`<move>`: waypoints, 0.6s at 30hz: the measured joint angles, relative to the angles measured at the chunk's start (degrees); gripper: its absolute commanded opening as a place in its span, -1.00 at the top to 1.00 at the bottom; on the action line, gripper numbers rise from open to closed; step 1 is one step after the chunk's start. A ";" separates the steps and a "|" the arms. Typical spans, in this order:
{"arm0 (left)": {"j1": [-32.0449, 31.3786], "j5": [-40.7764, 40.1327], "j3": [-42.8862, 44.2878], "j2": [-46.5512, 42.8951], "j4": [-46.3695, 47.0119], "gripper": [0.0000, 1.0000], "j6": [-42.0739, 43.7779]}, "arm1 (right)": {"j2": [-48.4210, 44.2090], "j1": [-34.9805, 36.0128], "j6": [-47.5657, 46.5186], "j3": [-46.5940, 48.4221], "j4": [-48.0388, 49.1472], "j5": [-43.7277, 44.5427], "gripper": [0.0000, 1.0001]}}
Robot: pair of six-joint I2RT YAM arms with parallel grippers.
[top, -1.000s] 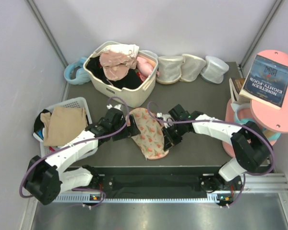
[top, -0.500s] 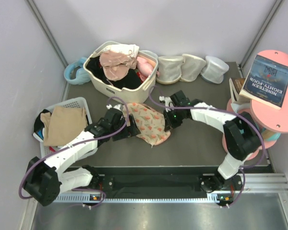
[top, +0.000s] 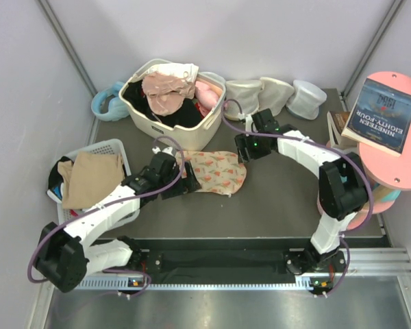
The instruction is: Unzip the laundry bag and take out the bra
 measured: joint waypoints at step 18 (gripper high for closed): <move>0.63 -1.09 5.33 11.74 3.04 -0.98 -0.61 | -32.65 27.36 20.11 -30.71 8.72 14.03 -0.08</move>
